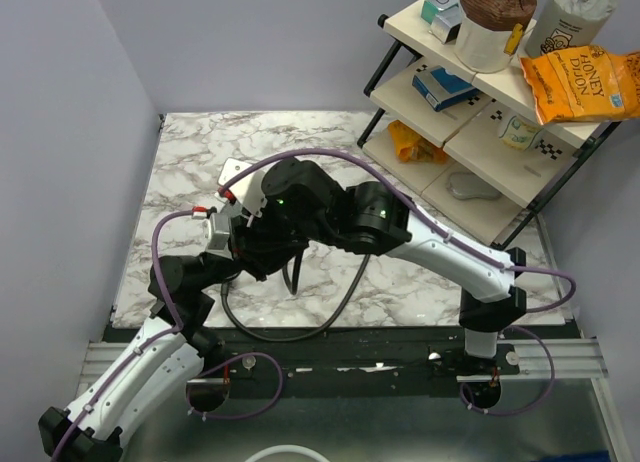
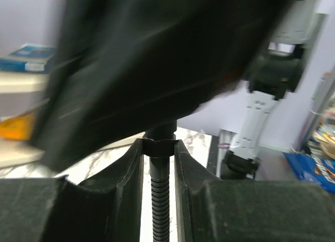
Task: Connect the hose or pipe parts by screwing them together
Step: Install the adaptor on the pipeline.
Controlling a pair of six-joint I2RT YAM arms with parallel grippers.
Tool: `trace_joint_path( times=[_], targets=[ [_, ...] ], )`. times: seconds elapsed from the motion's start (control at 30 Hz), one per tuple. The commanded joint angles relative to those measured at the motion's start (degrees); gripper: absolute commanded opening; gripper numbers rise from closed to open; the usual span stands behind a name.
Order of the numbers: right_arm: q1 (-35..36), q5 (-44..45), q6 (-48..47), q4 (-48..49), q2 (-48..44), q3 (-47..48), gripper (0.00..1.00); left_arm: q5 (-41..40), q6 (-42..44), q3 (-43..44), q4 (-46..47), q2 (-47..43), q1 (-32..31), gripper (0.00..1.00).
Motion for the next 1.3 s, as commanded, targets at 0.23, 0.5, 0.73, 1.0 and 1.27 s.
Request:
trace_joint_path(
  times=[0.23, 0.5, 0.73, 1.0, 1.27],
  targets=[
    [-0.33, 10.37, -6.29, 6.63, 1.15, 1.36, 0.24, 5.32, -1.57, 1.40, 5.75, -1.10, -0.24, 0.00],
    [-1.21, 17.85, -15.70, 19.11, -3.42, 1.46, 0.31, 7.34, -1.84, 1.40, 6.80, -0.31, -0.68, 0.00],
    [-9.28, 9.00, -9.20, 17.54, -12.27, -10.57, 0.36, 9.45, -3.07, 2.55, 7.68, -1.54, -0.60, 0.00],
    [-11.84, -7.88, -4.98, 17.27, -21.43, -26.39, 0.38, 8.75, -2.63, 3.42, 7.42, -2.42, -0.60, 0.00],
    [-11.85, -18.53, -1.55, 18.33, -25.92, -33.17, 0.35, 8.23, -2.19, 3.78, 7.33, -2.07, -0.60, 0.00]
  ],
)
